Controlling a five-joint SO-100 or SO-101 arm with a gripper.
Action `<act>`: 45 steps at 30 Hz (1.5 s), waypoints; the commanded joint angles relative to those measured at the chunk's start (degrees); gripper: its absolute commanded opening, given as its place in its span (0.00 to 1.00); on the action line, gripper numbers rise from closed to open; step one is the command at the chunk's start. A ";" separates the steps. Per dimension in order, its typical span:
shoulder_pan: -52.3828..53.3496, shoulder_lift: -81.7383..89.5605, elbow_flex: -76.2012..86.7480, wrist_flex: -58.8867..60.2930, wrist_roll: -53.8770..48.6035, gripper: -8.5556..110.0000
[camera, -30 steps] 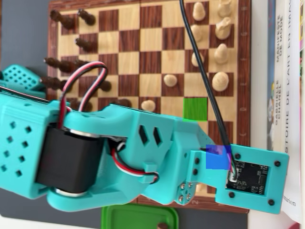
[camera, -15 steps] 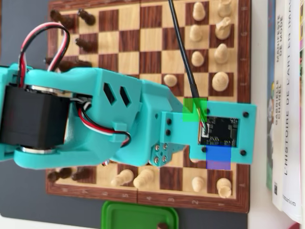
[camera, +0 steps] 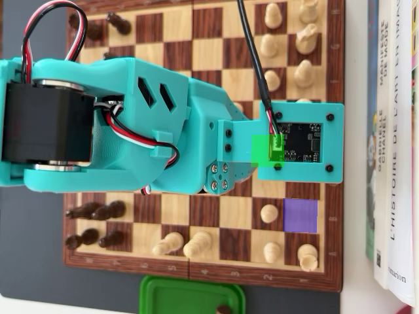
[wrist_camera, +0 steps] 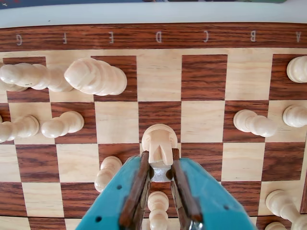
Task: Play chess
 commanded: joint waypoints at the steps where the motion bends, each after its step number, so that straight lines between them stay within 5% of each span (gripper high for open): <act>1: -0.26 2.99 -0.44 -0.70 0.26 0.11; 45: 1.41 -7.03 -1.67 -4.22 0.09 0.11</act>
